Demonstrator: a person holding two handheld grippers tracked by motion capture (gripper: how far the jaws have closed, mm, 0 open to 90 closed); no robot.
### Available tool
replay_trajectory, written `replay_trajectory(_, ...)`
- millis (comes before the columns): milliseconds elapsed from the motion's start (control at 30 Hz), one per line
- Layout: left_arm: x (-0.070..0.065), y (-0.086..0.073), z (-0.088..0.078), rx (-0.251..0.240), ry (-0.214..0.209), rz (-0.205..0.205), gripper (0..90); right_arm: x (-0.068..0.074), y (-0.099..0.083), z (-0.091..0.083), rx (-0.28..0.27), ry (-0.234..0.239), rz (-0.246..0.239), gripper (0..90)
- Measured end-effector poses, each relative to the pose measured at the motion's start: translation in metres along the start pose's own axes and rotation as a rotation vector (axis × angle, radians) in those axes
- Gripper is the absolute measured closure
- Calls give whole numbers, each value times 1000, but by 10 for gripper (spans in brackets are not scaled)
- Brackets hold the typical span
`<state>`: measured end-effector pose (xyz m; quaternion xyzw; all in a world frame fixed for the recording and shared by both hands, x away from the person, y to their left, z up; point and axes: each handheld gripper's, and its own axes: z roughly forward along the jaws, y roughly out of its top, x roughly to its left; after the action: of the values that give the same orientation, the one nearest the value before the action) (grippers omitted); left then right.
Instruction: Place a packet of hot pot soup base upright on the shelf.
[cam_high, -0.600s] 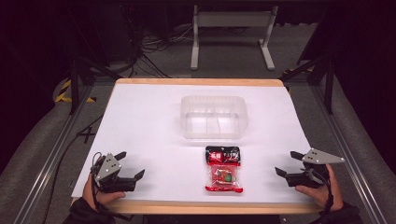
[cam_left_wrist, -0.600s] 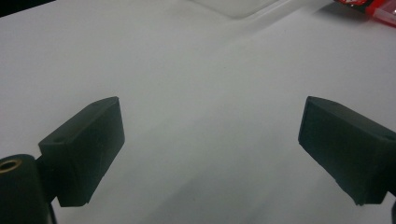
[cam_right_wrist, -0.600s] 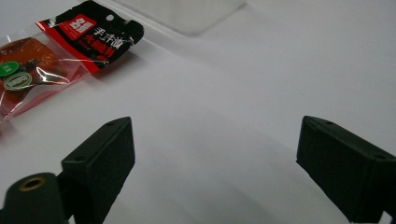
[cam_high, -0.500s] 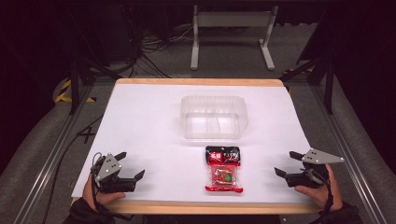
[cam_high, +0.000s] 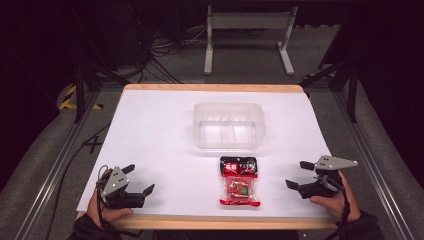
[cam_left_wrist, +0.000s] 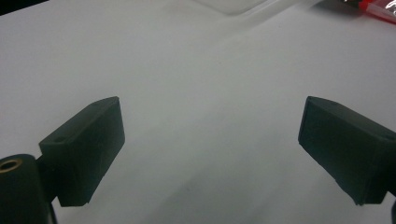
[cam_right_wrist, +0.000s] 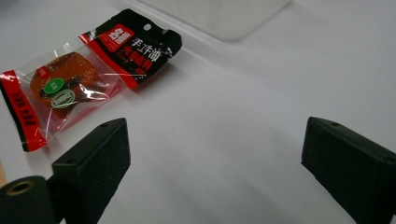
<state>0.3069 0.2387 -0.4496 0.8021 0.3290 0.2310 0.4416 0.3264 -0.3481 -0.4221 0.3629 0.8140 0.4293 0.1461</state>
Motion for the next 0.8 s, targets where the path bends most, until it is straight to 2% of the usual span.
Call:
replay_trajectory(67,-1,0,0,3,-1,0,78,0,2,3,3,10,3,75)
replay_trajectory(133,-1,-1,-1,8,-1,2,78,0,7,12,11,49,15,75)
replay_trajectory(200,-2,-1,-2,8,1,4,78,2,13,26,42,100,25,65)
replay_trajectory(367,-3,-3,-4,9,2,-2,79,5,23,47,73,170,41,65)
replay_trajectory(400,-3,-3,-4,9,4,0,79,5,23,47,73,170,41,65)
replay_trajectory(567,-4,-3,-4,12,5,2,79,8,35,74,117,232,58,57)
replay_trajectory(633,-4,-3,-4,12,4,2,79,10,37,86,141,229,61,54)
replay_trajectory(667,-4,-3,-4,14,3,3,79,10,38,90,144,247,68,42)
replay_trajectory(800,-4,-3,-4,14,-1,5,79,15,45,100,141,267,76,40)
